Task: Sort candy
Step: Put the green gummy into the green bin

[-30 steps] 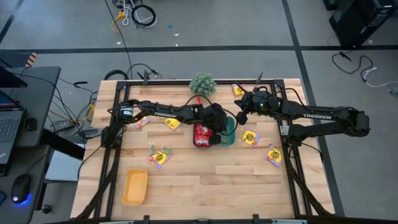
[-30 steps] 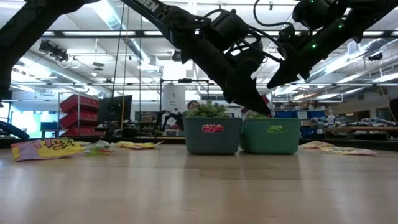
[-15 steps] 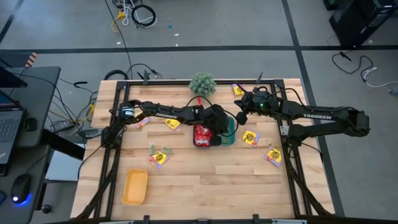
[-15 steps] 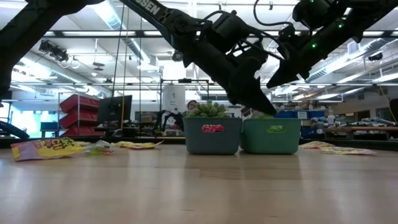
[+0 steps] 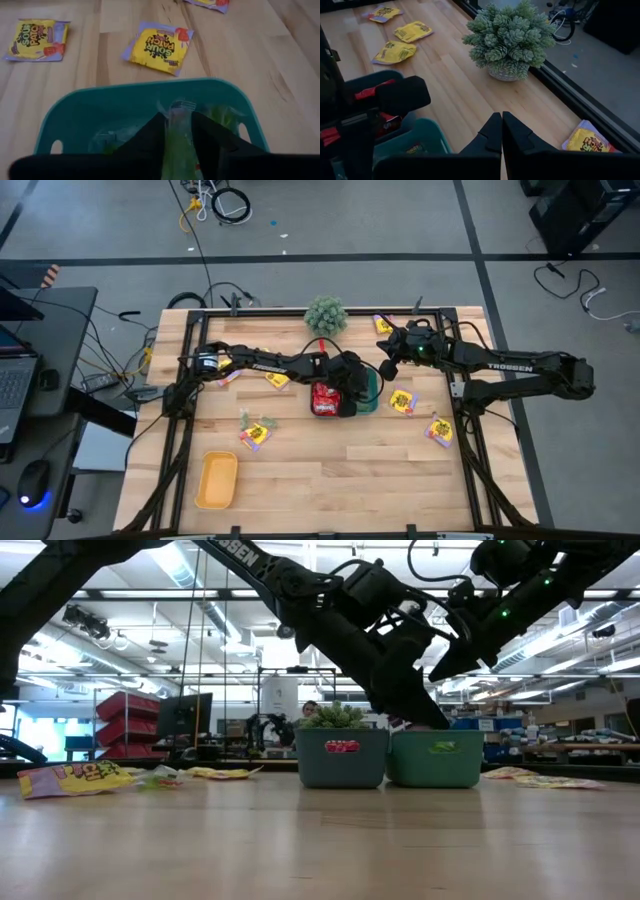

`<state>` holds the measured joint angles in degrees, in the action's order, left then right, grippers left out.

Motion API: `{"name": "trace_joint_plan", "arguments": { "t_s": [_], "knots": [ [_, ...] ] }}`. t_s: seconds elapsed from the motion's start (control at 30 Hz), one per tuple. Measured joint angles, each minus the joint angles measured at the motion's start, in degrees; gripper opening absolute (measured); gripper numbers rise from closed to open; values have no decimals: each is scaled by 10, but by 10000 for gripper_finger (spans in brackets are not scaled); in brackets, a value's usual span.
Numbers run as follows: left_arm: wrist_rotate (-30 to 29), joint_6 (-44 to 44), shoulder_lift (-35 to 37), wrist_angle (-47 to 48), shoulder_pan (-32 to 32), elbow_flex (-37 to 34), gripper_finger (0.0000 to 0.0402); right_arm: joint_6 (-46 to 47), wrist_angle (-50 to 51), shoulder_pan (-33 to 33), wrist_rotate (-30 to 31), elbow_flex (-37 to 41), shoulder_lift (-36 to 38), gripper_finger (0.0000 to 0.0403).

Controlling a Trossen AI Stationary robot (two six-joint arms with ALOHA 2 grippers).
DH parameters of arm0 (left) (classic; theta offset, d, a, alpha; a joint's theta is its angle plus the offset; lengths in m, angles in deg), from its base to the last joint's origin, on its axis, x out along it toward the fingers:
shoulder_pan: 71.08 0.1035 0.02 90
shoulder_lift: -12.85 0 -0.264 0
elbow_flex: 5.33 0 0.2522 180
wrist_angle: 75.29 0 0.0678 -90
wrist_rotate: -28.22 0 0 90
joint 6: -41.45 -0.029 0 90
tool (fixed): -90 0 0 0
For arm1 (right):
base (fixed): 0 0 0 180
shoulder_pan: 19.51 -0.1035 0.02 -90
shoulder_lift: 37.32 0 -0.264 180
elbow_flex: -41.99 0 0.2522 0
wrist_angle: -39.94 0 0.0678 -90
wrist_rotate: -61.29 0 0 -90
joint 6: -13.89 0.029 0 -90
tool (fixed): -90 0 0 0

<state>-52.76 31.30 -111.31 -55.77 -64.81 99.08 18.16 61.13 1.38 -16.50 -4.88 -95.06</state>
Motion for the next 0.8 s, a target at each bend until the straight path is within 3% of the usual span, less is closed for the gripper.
{"name": "trace_joint_plan", "arguments": {
  "t_s": [0.17,0.33,0.43,0.57,0.8],
  "knots": [
    [-4,-1,5,22,0,12,136,-2,0,0,0,0,0,0],
    [-17,-8,6,90,0,55,138,-4,2,0,0,0,0,0],
    [-37,-16,13,100,0,58,108,-10,3,0,0,0,0,0],
    [-45,-21,33,93,0,57,19,-20,10,-1,0,0,0,0],
    [-52,6,87,35,0,-35,2,-27,-41,-7,-1,29,11,0]
  ]
}}
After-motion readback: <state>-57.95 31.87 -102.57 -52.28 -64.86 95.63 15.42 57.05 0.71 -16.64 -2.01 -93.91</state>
